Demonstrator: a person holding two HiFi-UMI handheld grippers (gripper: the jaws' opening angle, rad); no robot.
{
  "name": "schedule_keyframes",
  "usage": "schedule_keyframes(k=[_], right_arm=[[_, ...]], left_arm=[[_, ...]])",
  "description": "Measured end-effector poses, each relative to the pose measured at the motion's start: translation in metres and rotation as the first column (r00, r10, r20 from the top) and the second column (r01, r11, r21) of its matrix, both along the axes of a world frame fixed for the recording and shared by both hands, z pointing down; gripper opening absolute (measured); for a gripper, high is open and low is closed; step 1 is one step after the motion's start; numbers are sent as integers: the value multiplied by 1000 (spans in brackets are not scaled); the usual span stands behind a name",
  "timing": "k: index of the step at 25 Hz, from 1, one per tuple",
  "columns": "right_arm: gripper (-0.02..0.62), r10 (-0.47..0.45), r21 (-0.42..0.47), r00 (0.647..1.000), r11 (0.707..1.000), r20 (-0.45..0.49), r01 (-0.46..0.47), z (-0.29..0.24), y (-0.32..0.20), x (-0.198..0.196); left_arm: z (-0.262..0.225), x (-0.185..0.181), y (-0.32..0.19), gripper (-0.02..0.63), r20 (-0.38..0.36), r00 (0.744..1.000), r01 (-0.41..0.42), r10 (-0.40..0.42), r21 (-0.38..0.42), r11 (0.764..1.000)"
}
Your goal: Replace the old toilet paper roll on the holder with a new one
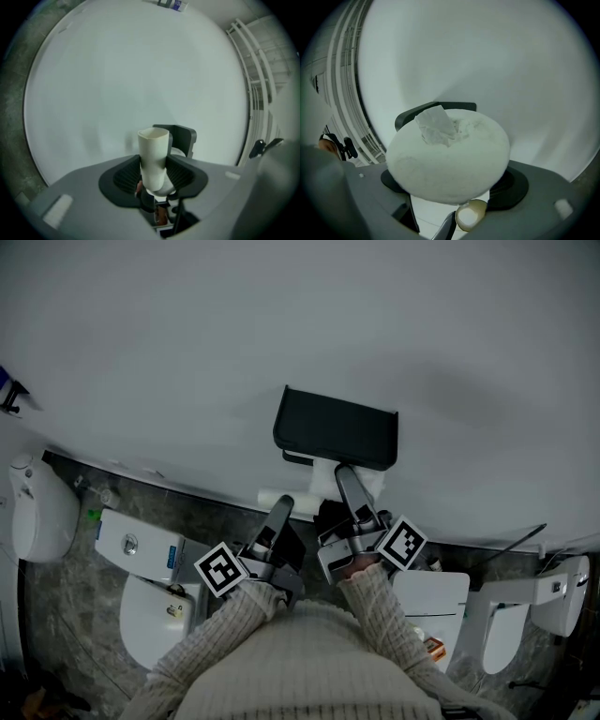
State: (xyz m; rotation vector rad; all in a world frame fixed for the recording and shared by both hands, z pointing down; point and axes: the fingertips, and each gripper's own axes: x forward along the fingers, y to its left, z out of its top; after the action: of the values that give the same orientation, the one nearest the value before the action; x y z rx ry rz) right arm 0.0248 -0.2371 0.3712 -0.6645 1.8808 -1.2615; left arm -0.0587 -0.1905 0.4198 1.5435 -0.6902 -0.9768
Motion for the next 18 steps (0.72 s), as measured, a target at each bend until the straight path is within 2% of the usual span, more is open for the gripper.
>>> schedule_keyframes(k=[18], right_arm=[[445, -35, -24, 999, 999, 16, 35, 4, 3, -25]], left_arm=[[-3, -14, 15, 169, 11, 999, 34, -34, 18, 999]])
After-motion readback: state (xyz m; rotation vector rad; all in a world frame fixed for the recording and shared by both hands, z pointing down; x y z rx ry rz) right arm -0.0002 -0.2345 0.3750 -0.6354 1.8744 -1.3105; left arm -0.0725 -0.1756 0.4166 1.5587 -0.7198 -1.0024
